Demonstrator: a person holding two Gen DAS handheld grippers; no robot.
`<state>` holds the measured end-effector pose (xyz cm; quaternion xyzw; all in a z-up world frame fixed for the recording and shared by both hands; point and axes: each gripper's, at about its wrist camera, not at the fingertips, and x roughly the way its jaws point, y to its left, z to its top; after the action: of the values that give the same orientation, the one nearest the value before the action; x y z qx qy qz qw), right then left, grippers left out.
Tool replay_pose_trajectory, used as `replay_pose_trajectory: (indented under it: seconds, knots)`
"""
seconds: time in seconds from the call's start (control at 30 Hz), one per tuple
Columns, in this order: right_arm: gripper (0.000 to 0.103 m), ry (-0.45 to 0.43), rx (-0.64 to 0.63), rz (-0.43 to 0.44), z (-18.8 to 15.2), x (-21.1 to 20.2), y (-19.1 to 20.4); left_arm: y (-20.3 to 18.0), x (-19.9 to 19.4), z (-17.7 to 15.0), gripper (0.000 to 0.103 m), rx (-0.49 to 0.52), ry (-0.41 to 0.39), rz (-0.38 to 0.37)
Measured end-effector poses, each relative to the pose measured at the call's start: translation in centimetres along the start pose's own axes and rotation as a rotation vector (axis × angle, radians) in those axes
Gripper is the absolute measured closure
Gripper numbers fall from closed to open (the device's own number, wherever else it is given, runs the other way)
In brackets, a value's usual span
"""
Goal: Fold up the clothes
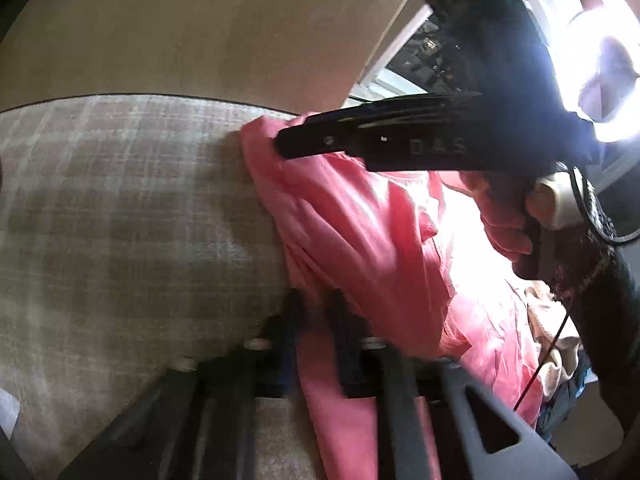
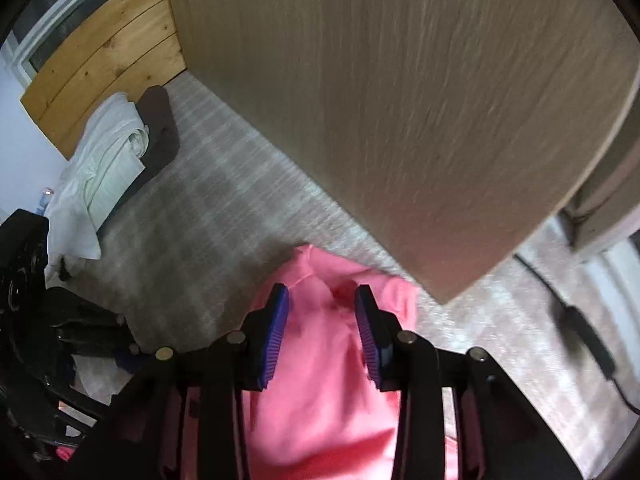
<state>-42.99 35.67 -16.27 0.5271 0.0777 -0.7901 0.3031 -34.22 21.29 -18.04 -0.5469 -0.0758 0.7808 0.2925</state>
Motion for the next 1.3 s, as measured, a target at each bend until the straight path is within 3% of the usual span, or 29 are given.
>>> replay_pose_trajectory:
  seconds: [0.03,0.1,0.17,0.3,0.47,0.53,0.67,0.87,1.1,1.17,1.2,1.3]
  knots:
    - [0.101,-0.004,0.004,0.006,0.0,-0.3,-0.1,0.0,0.0,-0.1,0.101,0.007,-0.004,0.008]
    - [0.101,-0.03,0.01,0.005,-0.1,-1.2,-0.4,0.0,-0.3,-0.2,0.101,0.017,-0.013,0.026]
    - [0.102,-0.056,-0.001,-0.058,0.1,-1.7,-0.5,0.2,-0.7,-0.4,0.101,0.022,-0.022,0.045]
    - [0.101,-0.042,0.008,-0.097,0.2,-1.4,-0.7,0.6,-0.8,-0.3,0.101,0.018,-0.019,0.054]
    - [0.088,-0.063,0.068,-0.081,-0.5,-3.6,-1.3,0.8,-1.9,-0.2,0.1,-0.014,-0.031,0.078]
    - [0.083,-0.118,0.154,-0.083,-2.5,-6.1,-2.7,0.8,-3.0,-0.1,0.1,-0.017,-0.064,0.087]
    - [0.083,-0.114,0.313,-0.067,-7.1,-7.9,-5.0,0.3,-4.2,1.3,0.1,0.027,-0.113,0.051]
    - [0.083,-0.036,0.367,-0.009,-9.4,-5.7,-5.3,-1.7,0.1,4.6,0.1,0.133,-0.053,0.053]
    - [0.08,-0.013,0.303,0.03,-9.4,-5.2,-4.2,-2.3,3.6,6.6,0.1,0.132,-0.012,0.09]
    - [0.086,-0.025,0.264,-0.017,-9.3,-5.3,-3.8,-2.2,4.3,6.8,0.1,0.126,-0.009,0.095]
    - [0.101,-0.032,0.244,-0.04,-9.3,-5.4,-3.6,-2.1,4.3,6.9,0.1,0.124,-0.012,0.095]
    - [0.101,-0.127,0.307,-0.097,-9.8,-7.5,-5.1,-1.6,4.0,6.7,0.1,0.115,-0.017,0.092]
